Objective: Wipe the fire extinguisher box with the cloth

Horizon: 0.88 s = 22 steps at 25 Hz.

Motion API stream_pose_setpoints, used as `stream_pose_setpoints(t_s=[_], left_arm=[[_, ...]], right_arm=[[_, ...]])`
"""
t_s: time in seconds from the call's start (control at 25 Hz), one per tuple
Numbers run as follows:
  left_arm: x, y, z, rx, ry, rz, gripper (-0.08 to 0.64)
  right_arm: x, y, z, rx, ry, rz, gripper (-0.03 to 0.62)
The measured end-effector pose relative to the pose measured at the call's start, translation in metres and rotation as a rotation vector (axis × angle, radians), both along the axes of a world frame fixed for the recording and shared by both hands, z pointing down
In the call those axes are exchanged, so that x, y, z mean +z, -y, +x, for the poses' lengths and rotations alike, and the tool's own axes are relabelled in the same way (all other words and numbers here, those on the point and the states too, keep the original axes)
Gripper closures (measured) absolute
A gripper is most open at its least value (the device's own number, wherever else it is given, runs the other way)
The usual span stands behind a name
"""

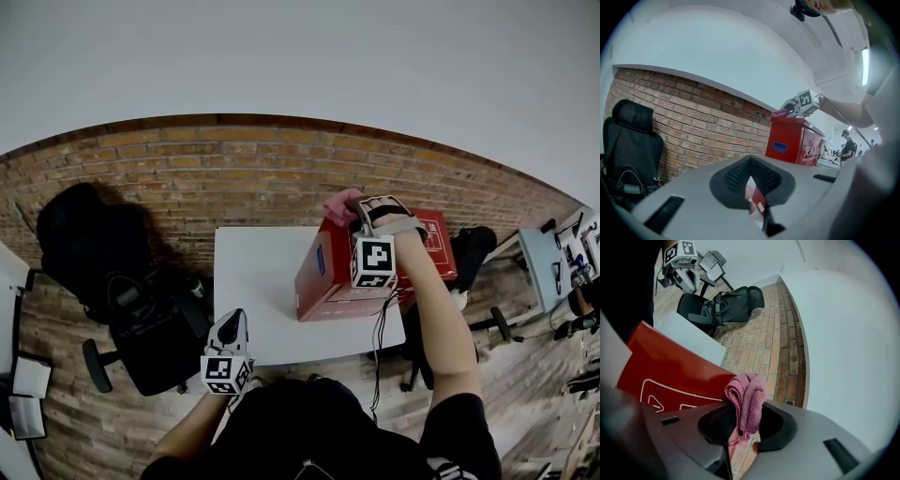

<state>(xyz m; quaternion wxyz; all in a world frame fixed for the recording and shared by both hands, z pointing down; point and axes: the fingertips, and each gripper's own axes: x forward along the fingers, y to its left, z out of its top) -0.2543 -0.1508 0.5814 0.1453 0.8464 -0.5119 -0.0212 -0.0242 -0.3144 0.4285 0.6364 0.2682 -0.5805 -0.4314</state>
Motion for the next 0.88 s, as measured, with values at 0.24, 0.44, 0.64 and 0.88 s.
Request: stream_pose_setpoints(t_s=[0.24,0.44,0.64,0.88], left_arm=[[0.003,-0.004,0.012,-0.014,0.001,-0.009,0.541],[0.001,-0.006,0.018,-0.034,0.0,-0.014,0.541],[0.003,-0.008,0.018,-0.068,0.005,-0.026,0.541],[0.002,-0.009,0.025,-0.099,0.011,-0.032,0.541]], right_arm=[[0.003,-0.019,-0.009,-0.066,0.011,-0.034,0.483],[0.005,-0.031,-0.011,-0.13,0.015,-0.056,0.483],[0.005,-0.03,-0.005,-0.178,0.011,-0.06,0.483],[0.005,-0.032,0.005,-0.222,0.009,-0.062,0.485]])
